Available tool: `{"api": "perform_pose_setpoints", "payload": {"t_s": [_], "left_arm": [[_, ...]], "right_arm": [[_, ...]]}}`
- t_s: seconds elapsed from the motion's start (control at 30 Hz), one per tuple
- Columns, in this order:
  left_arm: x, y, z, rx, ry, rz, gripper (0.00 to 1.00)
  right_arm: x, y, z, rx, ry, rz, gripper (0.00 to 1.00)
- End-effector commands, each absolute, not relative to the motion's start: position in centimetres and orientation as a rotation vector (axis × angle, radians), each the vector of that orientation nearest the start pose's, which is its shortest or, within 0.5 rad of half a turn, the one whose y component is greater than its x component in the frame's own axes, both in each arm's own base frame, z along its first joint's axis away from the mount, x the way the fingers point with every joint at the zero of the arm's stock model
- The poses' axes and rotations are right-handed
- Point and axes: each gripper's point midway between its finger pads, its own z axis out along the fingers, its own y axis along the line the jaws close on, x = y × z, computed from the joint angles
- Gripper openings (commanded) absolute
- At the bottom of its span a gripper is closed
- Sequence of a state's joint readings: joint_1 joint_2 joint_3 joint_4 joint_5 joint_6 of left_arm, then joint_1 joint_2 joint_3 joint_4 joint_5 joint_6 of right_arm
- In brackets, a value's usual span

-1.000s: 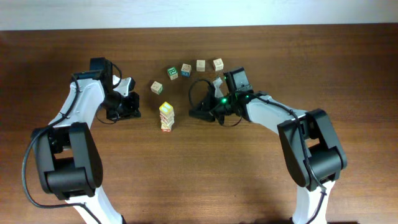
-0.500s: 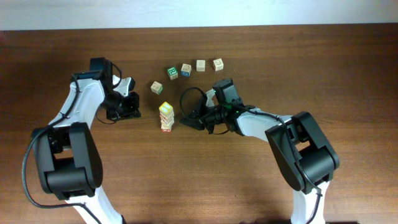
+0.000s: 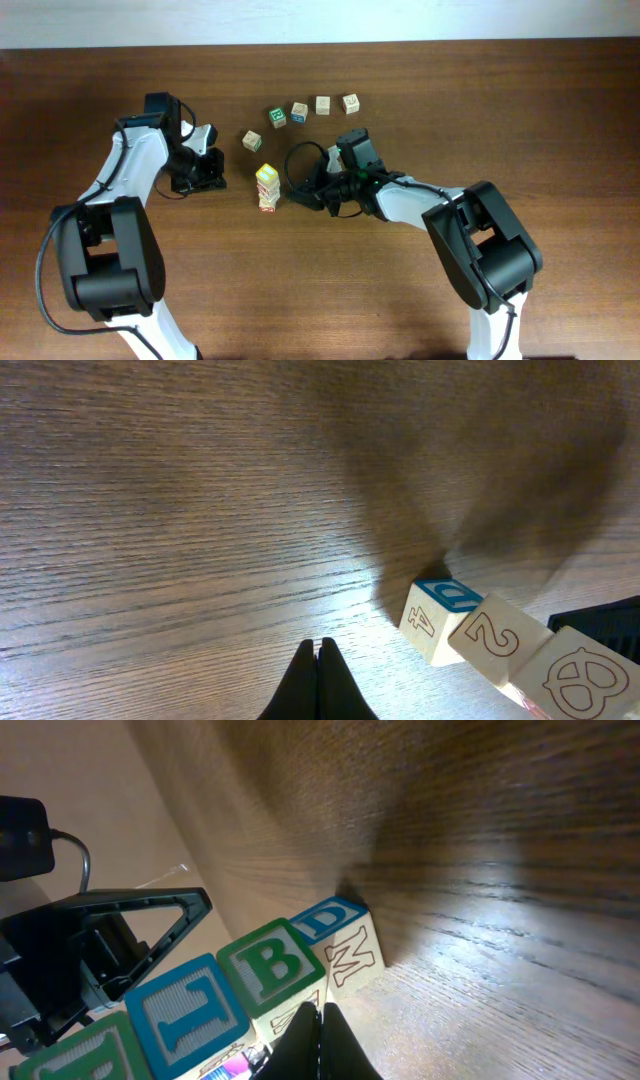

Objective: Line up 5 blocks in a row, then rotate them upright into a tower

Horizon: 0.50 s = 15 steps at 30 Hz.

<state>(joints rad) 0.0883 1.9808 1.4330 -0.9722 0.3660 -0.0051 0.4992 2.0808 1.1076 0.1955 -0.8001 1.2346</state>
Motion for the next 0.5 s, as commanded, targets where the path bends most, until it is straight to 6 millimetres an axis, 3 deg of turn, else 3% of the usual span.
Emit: {"api": "perform_pose_setpoints", "payload": {"t_s": [0.0, 0.2, 0.47], "left_arm": [[38.7, -2.5, 4.8, -0.146, 3.008, -0.554, 0.0], [38.7, -2.5, 4.8, -0.146, 3.01, -0.554, 0.0], [38.6, -2.5, 4.8, -0.147, 3.012, -0.554, 0.0]], "right_arm": [[35.7, 33.5, 3.3, 0.555, 2.74, 1.592, 0.05], [35.7, 34.6, 3.6, 0.504, 2.706, 1.586, 0.04], [36.0, 34.6, 3.7, 0.503, 2.693, 1.577, 0.05]]}}
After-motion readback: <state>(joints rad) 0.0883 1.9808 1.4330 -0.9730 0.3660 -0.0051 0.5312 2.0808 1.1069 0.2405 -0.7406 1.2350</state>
